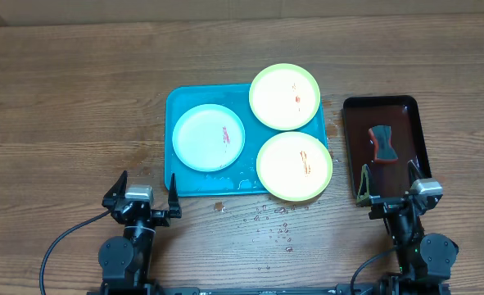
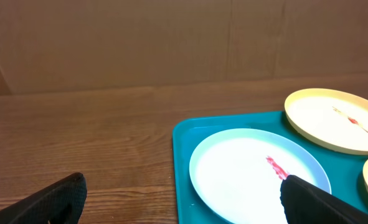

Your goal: Clean dirty plates on tray and stack at the side

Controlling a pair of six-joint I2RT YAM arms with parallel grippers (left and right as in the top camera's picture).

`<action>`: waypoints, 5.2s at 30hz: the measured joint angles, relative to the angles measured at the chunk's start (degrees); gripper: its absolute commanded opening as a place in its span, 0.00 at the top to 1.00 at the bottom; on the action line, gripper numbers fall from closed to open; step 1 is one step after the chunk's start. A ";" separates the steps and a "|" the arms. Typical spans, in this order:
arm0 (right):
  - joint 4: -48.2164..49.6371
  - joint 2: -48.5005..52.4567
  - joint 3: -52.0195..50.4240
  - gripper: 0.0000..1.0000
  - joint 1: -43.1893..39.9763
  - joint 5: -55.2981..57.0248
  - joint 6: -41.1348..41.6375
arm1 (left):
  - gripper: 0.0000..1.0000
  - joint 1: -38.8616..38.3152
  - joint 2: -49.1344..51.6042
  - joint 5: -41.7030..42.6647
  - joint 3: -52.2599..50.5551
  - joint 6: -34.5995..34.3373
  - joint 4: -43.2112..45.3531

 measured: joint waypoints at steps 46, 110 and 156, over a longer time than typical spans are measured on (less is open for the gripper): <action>0.02 0.00 0.00 0.00 0.00 0.02 0.00 | 0.00 0.00 0.00 0.00 0.00 0.02 0.00; -35.93 50.97 49.53 0.00 0.00 -6.75 0.00 | 0.00 0.00 65.31 12.76 60.78 0.00 -33.20; -49.72 78.60 68.37 0.27 0.00 -9.62 5.97 | 0.52 -2.40 108.87 7.72 76.41 -6.58 -43.21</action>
